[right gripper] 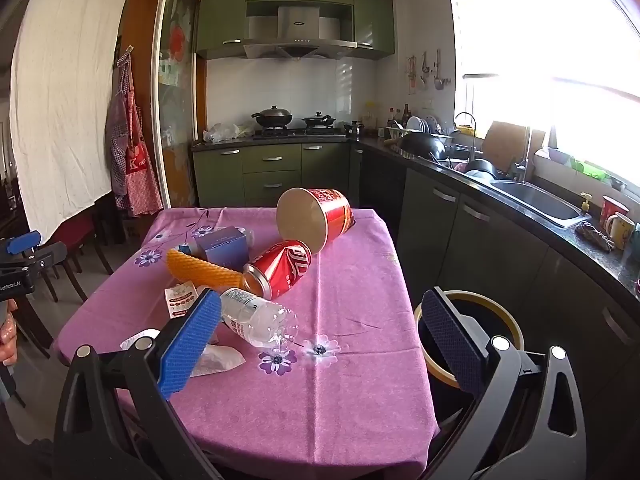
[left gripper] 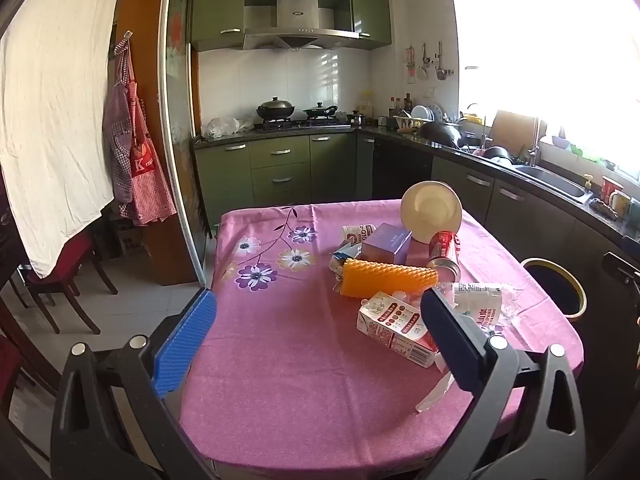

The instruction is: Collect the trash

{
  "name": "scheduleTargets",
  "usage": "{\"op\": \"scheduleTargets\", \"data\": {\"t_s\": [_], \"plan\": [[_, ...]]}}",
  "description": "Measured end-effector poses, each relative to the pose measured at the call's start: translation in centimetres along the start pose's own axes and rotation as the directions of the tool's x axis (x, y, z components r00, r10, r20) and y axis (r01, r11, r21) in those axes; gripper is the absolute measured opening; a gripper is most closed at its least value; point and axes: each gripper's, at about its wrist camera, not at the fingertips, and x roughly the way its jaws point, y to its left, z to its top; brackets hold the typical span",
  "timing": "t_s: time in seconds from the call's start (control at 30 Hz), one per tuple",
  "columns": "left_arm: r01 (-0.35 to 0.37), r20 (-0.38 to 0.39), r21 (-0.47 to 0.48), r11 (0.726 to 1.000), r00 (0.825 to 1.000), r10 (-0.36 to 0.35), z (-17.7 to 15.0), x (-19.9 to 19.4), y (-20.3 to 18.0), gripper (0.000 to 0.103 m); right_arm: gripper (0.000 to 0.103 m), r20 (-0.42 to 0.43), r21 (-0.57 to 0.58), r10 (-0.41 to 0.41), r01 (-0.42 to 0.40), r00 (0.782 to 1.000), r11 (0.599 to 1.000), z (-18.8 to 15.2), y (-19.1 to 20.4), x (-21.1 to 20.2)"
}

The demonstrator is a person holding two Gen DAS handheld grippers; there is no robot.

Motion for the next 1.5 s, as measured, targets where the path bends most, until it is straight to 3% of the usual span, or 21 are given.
{"op": "scheduleTargets", "data": {"t_s": [1.5], "plan": [[0.020,-0.003,0.008,1.000,1.000,-0.020,0.0,-0.1,-0.6,0.097,0.099,-0.003,0.008,-0.001,0.001,1.000,1.000,0.0,0.0,-0.1]]}}
